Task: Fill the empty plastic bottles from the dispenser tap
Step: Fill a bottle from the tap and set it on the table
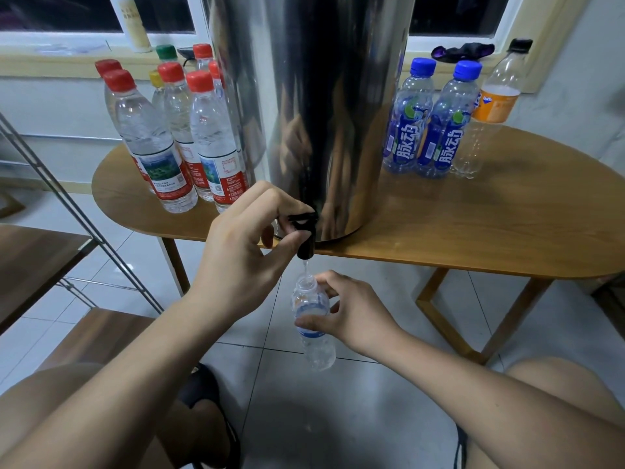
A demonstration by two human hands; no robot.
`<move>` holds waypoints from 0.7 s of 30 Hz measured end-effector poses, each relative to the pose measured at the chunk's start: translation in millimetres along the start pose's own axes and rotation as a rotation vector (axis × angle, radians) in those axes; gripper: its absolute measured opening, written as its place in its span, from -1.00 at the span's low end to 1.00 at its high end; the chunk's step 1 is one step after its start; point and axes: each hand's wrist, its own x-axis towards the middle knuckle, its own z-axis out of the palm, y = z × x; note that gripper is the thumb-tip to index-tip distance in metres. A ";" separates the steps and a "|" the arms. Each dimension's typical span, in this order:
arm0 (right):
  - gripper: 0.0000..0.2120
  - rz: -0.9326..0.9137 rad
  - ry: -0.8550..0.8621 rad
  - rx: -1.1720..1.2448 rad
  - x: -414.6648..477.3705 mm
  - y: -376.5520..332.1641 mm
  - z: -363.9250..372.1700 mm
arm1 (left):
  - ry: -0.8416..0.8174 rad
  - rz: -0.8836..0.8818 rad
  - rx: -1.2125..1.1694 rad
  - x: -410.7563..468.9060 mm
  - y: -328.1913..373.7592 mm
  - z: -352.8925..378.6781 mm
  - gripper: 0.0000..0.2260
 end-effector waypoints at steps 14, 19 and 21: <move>-0.29 0.010 -0.003 0.004 -1.4 -2.8 -1.2 | -0.005 -0.012 -0.021 1.3 4.1 -2.5 -0.66; -0.30 0.010 -0.006 0.005 -2.2 -4.3 -2.7 | -0.002 -0.021 -0.020 1.1 3.1 -1.8 -0.72; -0.30 0.007 -0.005 0.009 -2.4 -4.1 -2.5 | -0.005 -0.029 -0.020 0.9 2.7 -1.7 -0.76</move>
